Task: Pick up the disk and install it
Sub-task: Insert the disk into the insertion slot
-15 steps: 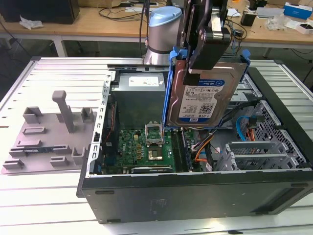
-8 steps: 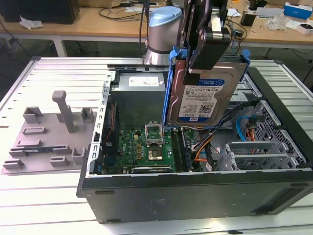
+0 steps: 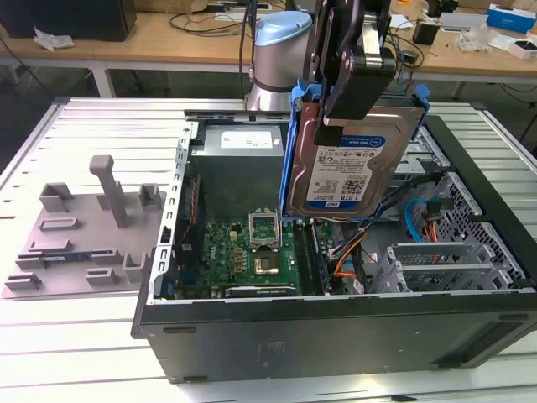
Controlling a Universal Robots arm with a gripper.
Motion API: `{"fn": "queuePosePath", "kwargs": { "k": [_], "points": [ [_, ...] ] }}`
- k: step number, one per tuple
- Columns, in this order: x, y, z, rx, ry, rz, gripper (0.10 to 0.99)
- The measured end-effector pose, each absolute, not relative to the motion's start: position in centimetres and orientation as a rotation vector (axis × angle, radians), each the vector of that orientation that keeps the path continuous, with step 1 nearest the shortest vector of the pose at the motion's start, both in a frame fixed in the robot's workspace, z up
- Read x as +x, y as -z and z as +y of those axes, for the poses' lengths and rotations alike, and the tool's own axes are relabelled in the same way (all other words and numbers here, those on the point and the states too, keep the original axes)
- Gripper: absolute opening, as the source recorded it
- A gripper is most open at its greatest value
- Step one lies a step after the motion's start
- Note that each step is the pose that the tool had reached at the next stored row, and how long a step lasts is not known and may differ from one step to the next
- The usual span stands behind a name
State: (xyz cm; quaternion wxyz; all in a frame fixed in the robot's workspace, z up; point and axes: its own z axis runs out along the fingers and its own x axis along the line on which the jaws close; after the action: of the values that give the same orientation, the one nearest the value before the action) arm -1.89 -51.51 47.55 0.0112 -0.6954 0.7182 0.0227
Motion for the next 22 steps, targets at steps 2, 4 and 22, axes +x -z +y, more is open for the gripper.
{"fn": "queuePosePath", "kwargs": {
  "k": [2, 4, 22],
  "points": [
    [-1.5, -47.5, -51.8, -2.169, -0.071, 2.240, 0.369],
    [-1.1, -47.5, -52.0, -2.170, -0.073, 2.241, 0.369],
    [4.6, -47.5, -53.9, -2.208, -0.090, 2.220, 0.369]
  ]
}}
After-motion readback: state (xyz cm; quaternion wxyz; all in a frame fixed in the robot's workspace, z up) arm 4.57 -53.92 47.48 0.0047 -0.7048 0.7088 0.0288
